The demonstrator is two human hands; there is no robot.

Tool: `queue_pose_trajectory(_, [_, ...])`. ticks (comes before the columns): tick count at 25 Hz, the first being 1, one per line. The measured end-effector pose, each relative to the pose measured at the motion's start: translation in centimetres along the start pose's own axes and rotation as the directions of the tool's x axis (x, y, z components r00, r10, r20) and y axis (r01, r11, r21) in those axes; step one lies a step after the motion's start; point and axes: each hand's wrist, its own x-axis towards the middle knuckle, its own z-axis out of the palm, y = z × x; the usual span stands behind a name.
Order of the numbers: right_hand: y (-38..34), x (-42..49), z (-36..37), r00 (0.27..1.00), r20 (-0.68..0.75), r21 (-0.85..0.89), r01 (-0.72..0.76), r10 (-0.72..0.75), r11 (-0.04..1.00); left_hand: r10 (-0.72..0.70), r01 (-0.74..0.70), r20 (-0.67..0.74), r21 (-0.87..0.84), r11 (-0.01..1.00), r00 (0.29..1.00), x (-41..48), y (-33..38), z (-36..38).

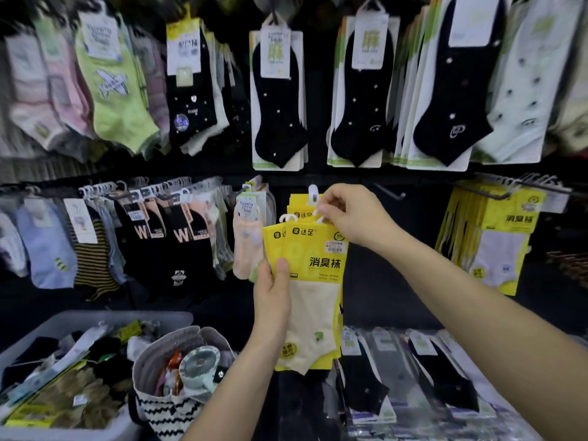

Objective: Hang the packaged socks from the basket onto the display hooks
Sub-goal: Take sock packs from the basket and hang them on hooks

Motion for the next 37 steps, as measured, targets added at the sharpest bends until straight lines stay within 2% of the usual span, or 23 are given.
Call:
queue_pose_trajectory(3, [-1.0, 1.7, -0.3, 0.998, -0.068, -0.078, 0.0, -0.005, 0.997, 0.005, -0.004, -0.073, 0.014, 1.0, 0.997, 1.6, 0.9, -0.5])
queue_pose_trajectory(7, [-1.2, 3.1, -0.2, 0.992, -0.099, -0.11, -0.087, 0.076, 0.99, 0.017, 0.009, -0.197, 0.13, 0.992, 0.98, 3.0, 0.3, -2.2])
queue_pose_trajectory(12, [-0.7, 4.1, 0.0, 0.997, -0.014, -0.109, -0.083, 0.082, 0.991, 0.01, 0.032, -0.21, 0.197, 0.98, 0.978, 2.9, -0.5, -4.3])
queue_pose_trajectory(17, [0.4, 4.7, 0.1, 0.993, 0.001, -0.054, -0.117, 0.117, 0.992, 0.003, 0.041, -0.217, 0.2, 0.979, 0.976, 2.8, -0.3, -4.9])
queue_pose_trajectory(20, [1.1, 5.0, 0.4, 0.98, 0.003, 0.026, -0.201, 0.201, 0.979, 0.05, -0.008, -0.192, 0.214, 0.977, 0.98, 2.7, 0.5, -4.8])
queue_pose_trajectory(22, [1.1, 5.0, 0.7, 0.977, -0.024, -0.013, -0.212, 0.212, 0.977, 0.092, -0.051, -0.154, 0.251, 0.967, 0.984, 2.7, 1.0, -4.8])
queue_pose_trajectory(24, [0.5, 4.5, 1.0, 0.982, -0.126, -0.038, -0.145, 0.139, 0.989, 0.119, -0.083, -0.119, 0.273, 0.958, 0.986, 2.5, 1.5, -4.7])
queue_pose_trajectory(26, [-0.5, 3.3, 1.3, 0.983, -0.185, -0.009, -0.009, 0.007, 1.0, 0.12, -0.094, -0.09, 0.249, 0.964, 0.989, 2.1, 1.9, -4.4])
queue_pose_trajectory(28, [-1.4, 1.7, 1.5, 0.992, -0.085, -0.027, 0.086, -0.088, 0.996, 0.106, -0.087, -0.075, 0.222, 0.971, 0.992, 1.8, 2.0, -4.0])
queue_pose_trajectory(31, [-1.7, 0.3, 1.6, 0.993, 0.078, -0.028, 0.088, -0.086, 0.996, 0.101, -0.088, -0.054, 0.2, 0.976, 0.993, 1.3, 1.8, -3.1])
queue_pose_trajectory(35, [-1.0, -0.1, 0.5, 0.995, 0.098, -0.048, 0.035, -0.03, 0.998, 0.041, -0.037, -0.02, 0.182, 0.983, 0.999, 1.3, 1.8, -1.8])
queue_pose_trajectory(37, [-0.6, 0.0, -0.1, 0.996, 0.085, -0.077, 0.006, 0.0, 0.997, 0.001, -0.01, 0.06, 0.16, 0.987, 0.998, 1.5, 2.2, -0.9])
